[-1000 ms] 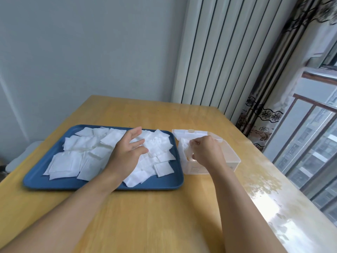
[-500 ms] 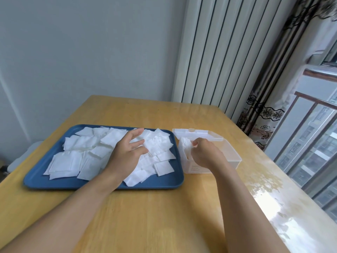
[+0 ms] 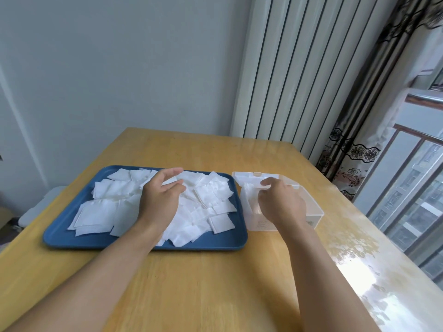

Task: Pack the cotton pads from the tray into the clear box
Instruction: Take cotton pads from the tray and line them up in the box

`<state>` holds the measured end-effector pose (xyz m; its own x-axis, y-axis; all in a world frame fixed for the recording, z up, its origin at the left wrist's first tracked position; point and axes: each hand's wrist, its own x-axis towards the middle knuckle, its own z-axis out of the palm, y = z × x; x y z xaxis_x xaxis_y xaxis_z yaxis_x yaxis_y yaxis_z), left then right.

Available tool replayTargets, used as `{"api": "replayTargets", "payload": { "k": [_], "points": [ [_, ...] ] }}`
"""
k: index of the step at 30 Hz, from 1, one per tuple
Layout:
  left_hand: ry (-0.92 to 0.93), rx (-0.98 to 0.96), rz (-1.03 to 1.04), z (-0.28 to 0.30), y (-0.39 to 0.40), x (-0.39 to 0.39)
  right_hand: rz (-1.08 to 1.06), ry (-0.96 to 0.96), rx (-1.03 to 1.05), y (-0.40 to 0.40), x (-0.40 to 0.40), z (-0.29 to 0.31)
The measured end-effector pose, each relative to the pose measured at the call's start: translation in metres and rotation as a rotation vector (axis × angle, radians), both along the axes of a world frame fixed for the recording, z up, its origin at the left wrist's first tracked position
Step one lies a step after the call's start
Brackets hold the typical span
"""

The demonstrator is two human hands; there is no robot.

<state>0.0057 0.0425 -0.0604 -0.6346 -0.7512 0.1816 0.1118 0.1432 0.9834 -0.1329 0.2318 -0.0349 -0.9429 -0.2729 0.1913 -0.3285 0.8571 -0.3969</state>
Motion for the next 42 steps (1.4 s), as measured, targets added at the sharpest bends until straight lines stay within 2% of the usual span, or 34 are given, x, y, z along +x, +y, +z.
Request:
{"api": "replayTargets", "payload": {
  "k": [3,6,8,12,15,16,20,22,26,30,34,38,42],
  "points": [
    [0.037,0.068,0.106,-0.003,-0.015,-0.001,0.069,0.208,-0.223,-0.010,0.006,0.007],
    [-0.005,0.150,0.101,-0.010,-0.025,-0.003,0.344,0.098,-0.302,-0.041,0.024,0.006],
    [-0.024,0.203,0.073,-0.012,-0.027,-0.005,0.475,0.029,-0.237,-0.065,0.033,0.003],
    [-0.019,0.260,0.055,-0.013,-0.030,-0.008,0.577,0.020,-0.036,-0.109,0.028,0.000],
    [-0.021,0.267,0.041,-0.014,-0.031,-0.008,0.582,-0.114,0.229,-0.130,0.027,-0.010],
    [-0.025,0.269,0.040,-0.014,-0.033,-0.008,0.559,-0.116,0.249,-0.134,0.027,-0.015],
    [-0.030,0.271,0.033,-0.012,-0.034,-0.006,0.441,-0.100,0.045,-0.133,0.022,-0.024],
    [-0.028,0.265,0.035,-0.012,-0.034,-0.006,0.436,-0.111,-0.117,-0.127,0.022,-0.021],
    [-0.007,0.250,0.024,-0.012,-0.032,-0.006,0.408,-0.015,-0.462,-0.106,0.028,-0.008],
    [0.029,0.237,-0.074,-0.007,-0.028,-0.004,0.383,-0.227,-0.774,-0.087,0.037,-0.008],
    [-0.007,0.188,-0.154,-0.007,-0.018,-0.006,0.398,-0.344,-0.802,-0.073,0.042,-0.022],
    [-0.081,0.074,-0.074,-0.010,-0.017,-0.005,0.395,-0.274,-0.682,-0.068,0.040,-0.040],
    [-0.077,0.000,-0.039,-0.012,-0.020,-0.004,0.404,-0.157,-0.625,-0.067,0.045,-0.042]
  ]
}}
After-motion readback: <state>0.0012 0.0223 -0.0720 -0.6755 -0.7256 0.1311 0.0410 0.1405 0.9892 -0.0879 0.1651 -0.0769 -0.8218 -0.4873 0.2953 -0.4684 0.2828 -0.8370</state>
